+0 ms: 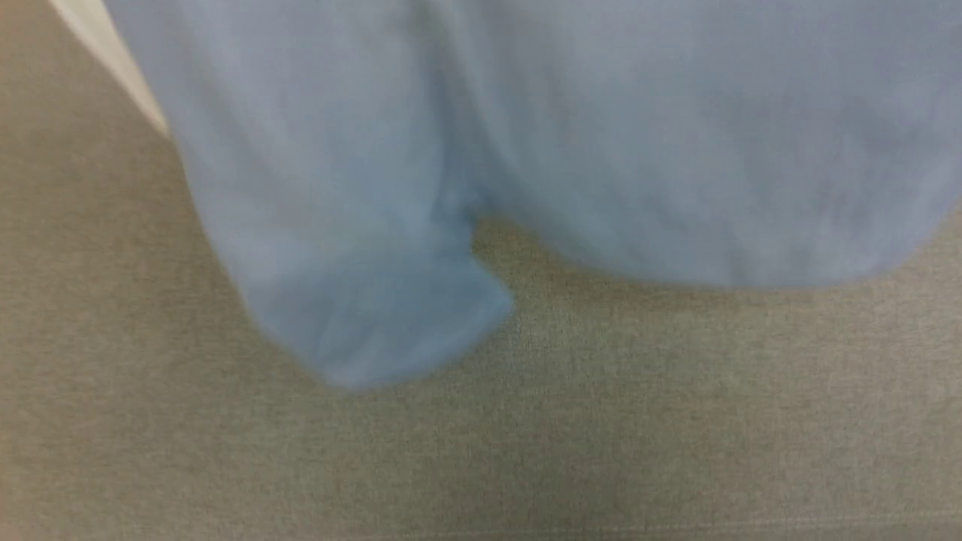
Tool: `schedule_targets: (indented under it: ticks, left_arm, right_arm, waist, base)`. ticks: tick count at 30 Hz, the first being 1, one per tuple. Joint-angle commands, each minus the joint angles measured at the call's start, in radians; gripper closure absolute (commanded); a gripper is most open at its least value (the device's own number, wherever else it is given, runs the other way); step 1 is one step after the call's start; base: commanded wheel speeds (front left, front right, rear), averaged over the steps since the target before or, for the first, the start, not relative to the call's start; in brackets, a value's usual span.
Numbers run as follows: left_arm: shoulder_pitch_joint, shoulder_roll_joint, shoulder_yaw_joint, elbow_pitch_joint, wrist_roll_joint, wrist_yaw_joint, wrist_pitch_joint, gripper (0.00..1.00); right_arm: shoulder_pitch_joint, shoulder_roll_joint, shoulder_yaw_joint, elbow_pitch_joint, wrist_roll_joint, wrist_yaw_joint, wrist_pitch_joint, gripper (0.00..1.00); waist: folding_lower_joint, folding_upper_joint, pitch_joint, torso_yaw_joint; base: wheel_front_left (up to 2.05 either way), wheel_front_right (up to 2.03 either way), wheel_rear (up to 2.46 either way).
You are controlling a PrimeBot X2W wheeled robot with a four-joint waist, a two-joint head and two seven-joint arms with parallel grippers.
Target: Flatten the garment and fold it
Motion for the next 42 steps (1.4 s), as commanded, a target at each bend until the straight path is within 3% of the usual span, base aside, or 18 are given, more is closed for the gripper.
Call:
schedule_targets:
  ticks: [1, 6, 13, 22, 27, 35, 39, 42]
  left_arm:
    - [-0.071, -0.016, -0.011, 0.054, 0.031, -0.015, -0.010, 1.00]
    - [-0.296, -0.077, -0.069, 0.269, 0.104, -0.054, -0.061, 1.00]
    - [-0.567, -0.181, -0.099, 0.554, 0.176, -0.066, -0.205, 1.00]
    - [-0.669, -0.247, -0.143, 0.816, 0.200, -0.074, -0.329, 1.00]
    - [-0.559, -0.261, -0.180, 0.878, 0.175, -0.077, -0.391, 1.00]
    - [-0.189, -0.297, -0.241, 0.829, 0.102, -0.077, -0.450, 1.00]
    - [0.063, -0.307, -0.269, 0.738, 0.065, -0.045, -0.444, 1.00]
    - [0.267, -0.291, -0.285, 0.637, 0.034, 0.002, -0.428, 1.00]
  right_arm:
    - [-0.056, 0.006, 0.021, 0.033, -0.018, -0.002, -0.022, 1.00]
    - [-0.239, 0.037, 0.105, 0.168, -0.057, -0.002, -0.092, 1.00]
    - [-0.502, 0.132, 0.176, 0.405, -0.092, -0.002, -0.214, 1.00]
    - [-0.648, 0.229, 0.302, 0.606, -0.108, -0.002, -0.335, 1.00]
    - [-0.582, 0.245, 0.386, 0.651, -0.078, -0.002, -0.378, 1.00]
    - [-0.345, 0.249, 0.517, 0.674, -0.031, -0.002, -0.435, 1.00]
    - [-0.191, 0.243, 0.574, 0.669, -0.009, -0.002, -0.459, 1.00]
    - [-0.061, 0.232, 0.609, 0.656, 0.011, -0.002, -0.477, 1.00]
  waist:
    - [0.0000, -0.0001, 0.141, -0.024]
    - [0.0000, -0.0001, 0.240, -0.029]
    - [0.0000, -0.0001, 0.336, -0.026]
    - [0.0000, -0.0001, 0.409, -0.008]
    - [0.0000, -0.0001, 0.401, 0.012]
    - [0.0000, -0.0001, 0.296, 0.052]
    - [0.0000, -0.0001, 0.208, 0.069]
    - [0.0000, -0.0001, 0.129, 0.079]
  base:
    - [0.00, 0.00, 0.00]
    - [0.00, 0.00, 0.00]
    - [0.00, 0.00, 0.00]
    - [0.00, 0.00, 0.00]
    - [0.00, 0.00, 0.00]
    - [0.00, 0.00, 0.00]
    - [0.00, 0.00, 0.00]
    - [0.00, 0.00, 0.00]
